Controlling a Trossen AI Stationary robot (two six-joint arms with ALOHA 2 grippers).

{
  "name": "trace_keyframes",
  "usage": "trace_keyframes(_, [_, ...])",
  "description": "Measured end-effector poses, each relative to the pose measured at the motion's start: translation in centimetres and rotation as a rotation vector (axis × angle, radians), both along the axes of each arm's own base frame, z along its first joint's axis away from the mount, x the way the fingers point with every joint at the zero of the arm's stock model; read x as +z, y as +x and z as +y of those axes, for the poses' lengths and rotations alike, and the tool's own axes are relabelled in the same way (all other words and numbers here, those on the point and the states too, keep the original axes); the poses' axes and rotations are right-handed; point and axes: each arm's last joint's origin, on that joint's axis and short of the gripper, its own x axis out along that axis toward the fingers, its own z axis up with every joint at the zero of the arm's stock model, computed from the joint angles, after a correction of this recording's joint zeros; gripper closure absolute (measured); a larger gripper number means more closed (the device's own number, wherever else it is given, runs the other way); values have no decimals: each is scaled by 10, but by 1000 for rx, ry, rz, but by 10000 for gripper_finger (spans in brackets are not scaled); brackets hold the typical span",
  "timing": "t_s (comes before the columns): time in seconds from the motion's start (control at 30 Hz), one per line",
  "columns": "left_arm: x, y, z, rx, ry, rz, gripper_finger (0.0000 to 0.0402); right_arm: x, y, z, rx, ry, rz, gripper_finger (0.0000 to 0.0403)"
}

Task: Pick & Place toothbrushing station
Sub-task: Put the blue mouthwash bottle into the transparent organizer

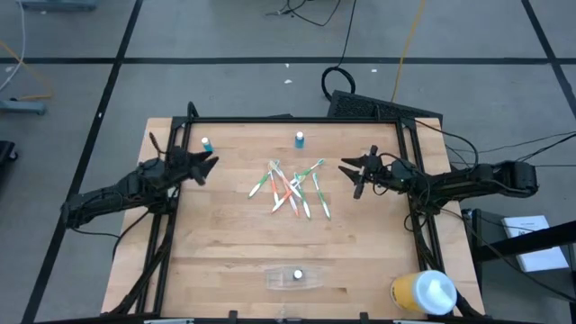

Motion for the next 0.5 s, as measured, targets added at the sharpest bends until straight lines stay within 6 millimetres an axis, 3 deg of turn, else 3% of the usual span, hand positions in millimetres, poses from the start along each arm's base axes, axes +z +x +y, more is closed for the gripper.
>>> trace_keyframes(0.2, [4,12,11,108,-148,257,119,2,-1,-3,-15,-5,-17,280])
trace_keyframes(0.5, [51,42,48,265,-298,735,119,7,-1,-3,-18,-21,-66,280])
